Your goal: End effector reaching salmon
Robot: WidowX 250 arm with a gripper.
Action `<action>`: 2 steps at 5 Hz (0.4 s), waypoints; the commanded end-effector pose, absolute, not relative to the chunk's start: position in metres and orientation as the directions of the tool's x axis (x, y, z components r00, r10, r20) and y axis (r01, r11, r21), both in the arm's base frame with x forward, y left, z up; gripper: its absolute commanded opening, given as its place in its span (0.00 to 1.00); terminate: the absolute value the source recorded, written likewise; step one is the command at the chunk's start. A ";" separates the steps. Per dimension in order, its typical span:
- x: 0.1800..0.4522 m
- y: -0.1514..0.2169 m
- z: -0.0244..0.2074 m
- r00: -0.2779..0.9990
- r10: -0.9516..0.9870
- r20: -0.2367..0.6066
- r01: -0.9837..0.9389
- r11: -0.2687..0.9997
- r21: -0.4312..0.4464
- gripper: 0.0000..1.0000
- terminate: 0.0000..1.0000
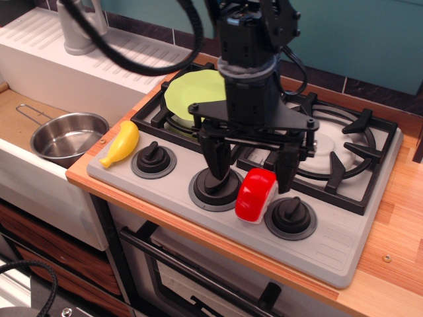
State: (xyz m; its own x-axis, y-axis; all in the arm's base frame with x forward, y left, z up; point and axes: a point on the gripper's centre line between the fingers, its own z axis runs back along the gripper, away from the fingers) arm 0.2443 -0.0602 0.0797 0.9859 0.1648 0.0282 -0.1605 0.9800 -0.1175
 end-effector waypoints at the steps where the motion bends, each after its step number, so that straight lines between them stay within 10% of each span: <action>1: 0.265 -0.063 0.064 0.980 0.154 0.129 -0.134 0.979 -0.152 1.00 0.00; 2: 0.267 -0.061 0.054 0.978 0.139 0.156 -0.114 0.981 -0.157 1.00 0.00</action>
State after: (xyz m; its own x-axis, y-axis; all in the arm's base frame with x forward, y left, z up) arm 0.2609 -0.0610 0.0476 0.9826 0.1344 0.1281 -0.1150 0.9822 -0.1488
